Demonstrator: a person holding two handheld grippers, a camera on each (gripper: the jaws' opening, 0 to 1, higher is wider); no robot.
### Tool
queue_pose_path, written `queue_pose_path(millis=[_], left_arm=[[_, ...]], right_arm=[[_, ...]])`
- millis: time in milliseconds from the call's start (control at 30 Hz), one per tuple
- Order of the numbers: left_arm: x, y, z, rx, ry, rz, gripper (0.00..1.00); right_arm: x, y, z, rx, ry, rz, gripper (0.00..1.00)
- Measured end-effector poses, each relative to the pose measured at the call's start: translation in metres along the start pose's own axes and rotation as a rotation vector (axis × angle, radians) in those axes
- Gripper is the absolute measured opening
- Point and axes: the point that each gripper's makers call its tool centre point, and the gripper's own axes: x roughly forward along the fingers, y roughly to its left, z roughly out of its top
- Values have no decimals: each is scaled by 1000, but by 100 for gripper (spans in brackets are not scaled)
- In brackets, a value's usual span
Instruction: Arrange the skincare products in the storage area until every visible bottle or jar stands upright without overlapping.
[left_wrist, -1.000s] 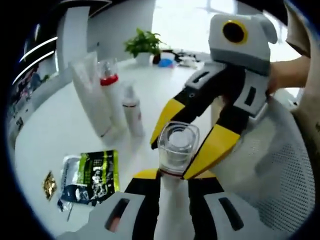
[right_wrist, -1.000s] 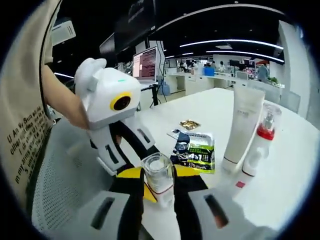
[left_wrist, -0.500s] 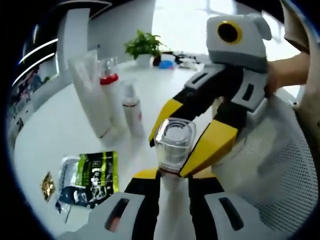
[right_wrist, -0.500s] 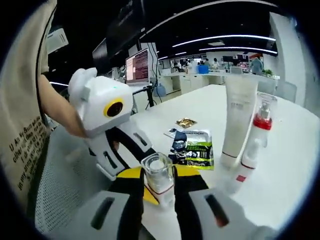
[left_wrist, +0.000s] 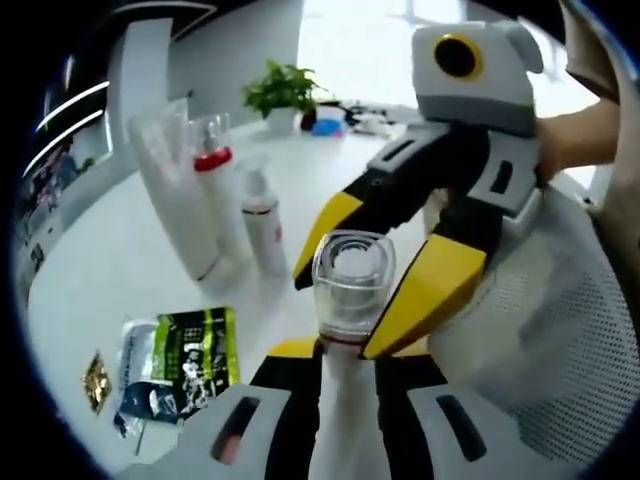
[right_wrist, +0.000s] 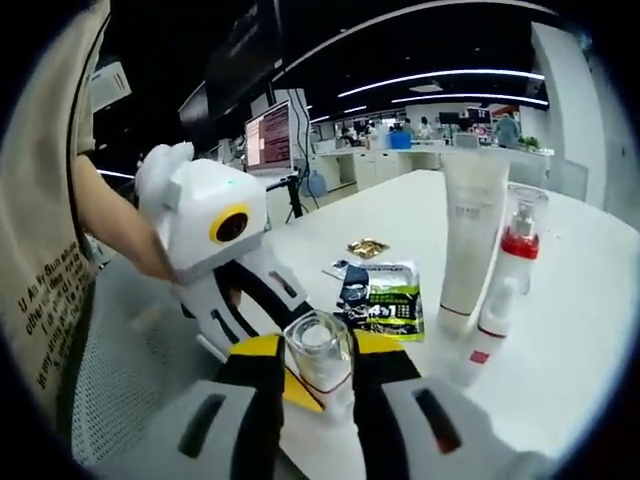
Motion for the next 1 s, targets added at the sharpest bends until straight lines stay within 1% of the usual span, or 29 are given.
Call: queue_pose_path(millis=[133,267,467,567,700,833,933,1000], left_arm=[[3,3,3,12,-4,-11,17],[5,8,6,21,-9,-18,17],[10,18,11,41,-13,-25,17],[13,21,14,51,-14,-33,17],[19,26,19,71,-18,-48,17],[24,32,23,77,-23,-55,17],[28,37,27,84,-26,-60,17],[29,41,29,84,-27,-60,17]], right_arm=[[-2,-3,3,8,-14,-11,29],[-6,-6,12,24,-43,-30,30],[-15,-19,9,31,-41,-70,38],[-19,-23,11,39,-47,-94,42],[-26,-31,8,53,-47,-126,50],[-31,-34,5,70,-49,-143,56],[-33,-36,4,96,-62,-155,60],[-33,-37,3,97,-60,-162,61]])
